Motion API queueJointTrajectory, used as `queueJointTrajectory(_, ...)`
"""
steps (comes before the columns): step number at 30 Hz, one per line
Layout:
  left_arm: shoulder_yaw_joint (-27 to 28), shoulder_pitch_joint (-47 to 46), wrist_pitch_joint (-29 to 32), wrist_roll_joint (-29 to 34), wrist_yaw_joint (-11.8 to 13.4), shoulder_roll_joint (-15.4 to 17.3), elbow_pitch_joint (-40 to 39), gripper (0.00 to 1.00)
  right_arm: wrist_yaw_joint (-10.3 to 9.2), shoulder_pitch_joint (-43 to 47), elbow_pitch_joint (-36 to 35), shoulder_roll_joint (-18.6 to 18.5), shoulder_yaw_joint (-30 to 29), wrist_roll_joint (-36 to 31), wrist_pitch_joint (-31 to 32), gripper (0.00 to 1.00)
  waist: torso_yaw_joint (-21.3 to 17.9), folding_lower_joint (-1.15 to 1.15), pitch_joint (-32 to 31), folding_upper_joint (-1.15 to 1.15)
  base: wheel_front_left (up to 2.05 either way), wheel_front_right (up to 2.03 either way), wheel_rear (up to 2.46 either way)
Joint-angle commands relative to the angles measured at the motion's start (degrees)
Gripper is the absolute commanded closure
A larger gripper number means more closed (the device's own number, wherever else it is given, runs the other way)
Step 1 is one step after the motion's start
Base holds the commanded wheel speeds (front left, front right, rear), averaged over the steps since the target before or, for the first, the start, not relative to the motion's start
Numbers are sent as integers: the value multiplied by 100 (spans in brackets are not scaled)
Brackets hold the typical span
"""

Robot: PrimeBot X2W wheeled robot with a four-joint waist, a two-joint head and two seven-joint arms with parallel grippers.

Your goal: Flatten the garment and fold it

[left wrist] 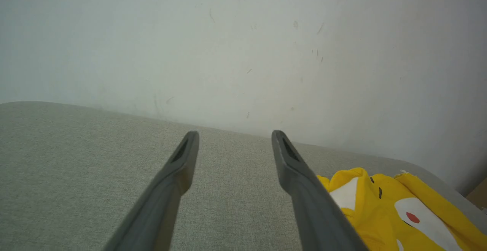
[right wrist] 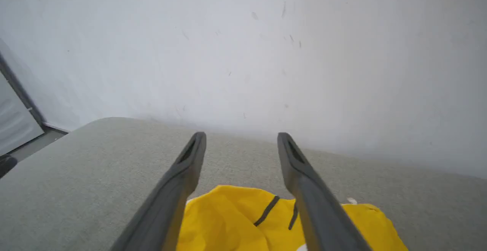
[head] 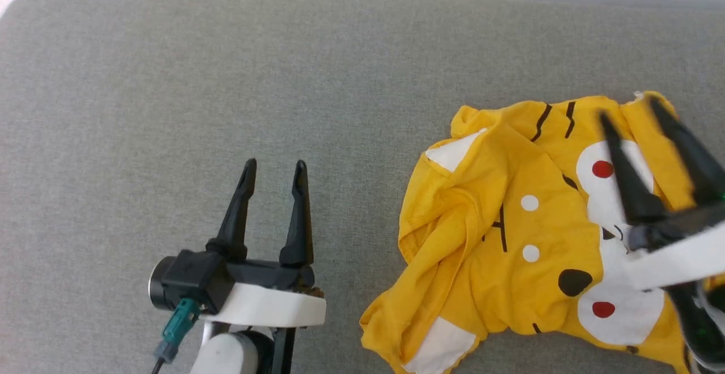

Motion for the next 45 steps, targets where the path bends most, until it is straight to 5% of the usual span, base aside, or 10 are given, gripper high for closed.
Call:
queueJointTrajectory(1, 25, 76, -27, 39, -28, -5, -33, 0, -4, 245, 64, 201, -284, -300, -160, 0, -34, 0, 70, 1, 0, 0, 0)
queueJointTrajectory(6, 93, 150, -27, 66, -44, -5, -85, 0, -4, 833, 296, 934, -1424, -1198, -503, 0, -139, 0, 202, 1, 0, 0, 0)
queueJointTrajectory(14, 90, -19, -27, 144, -102, -5, -61, 0, -4, 695, 545, 1093, -1723, -1579, -215, 0, -254, 0, 419, 1, 0, 0, 0)
queueJointTrajectory(26, -12, -251, -27, 136, -88, -5, -45, 0, -4, -91, 1286, 99, -2018, -1703, 458, 0, -170, 0, 784, 1, 0, 0, 0)
queueJointTrajectory(37, -103, -449, -27, 157, -62, -5, -58, 0, -4, -687, 2959, -836, -807, -1147, 1373, 0, -118, 0, 1004, 1, 0, 0, 0)
queueJointTrajectory(39, -117, -476, -27, 158, -57, -5, -47, 0, -4, -767, 3148, -868, -766, -1046, 1477, 68, -112, 0, 1019, 1, 0, 0, 0)
queueJointTrajectory(40, -115, -485, -27, 158, -50, -5, -48, 0, -4, -823, 3181, -858, -828, -1013, 1454, 89, -116, 0, 1022, 1, 0, 0, 0)
queueJointTrajectory(41, -109, -490, -27, 157, -41, -5, -51, 0, -4, -871, 3182, -849, -884, -1009, 1419, 100, -126, 0, 1022, 1, 0, 0, 0)
queueJointTrajectory(45, -73, -469, -27, 168, -15, -5, -59, 0, -4, -975, 3013, -859, -1052, -966, 1295, 100, -228, 0, 985, 1, 0, 0, 0)
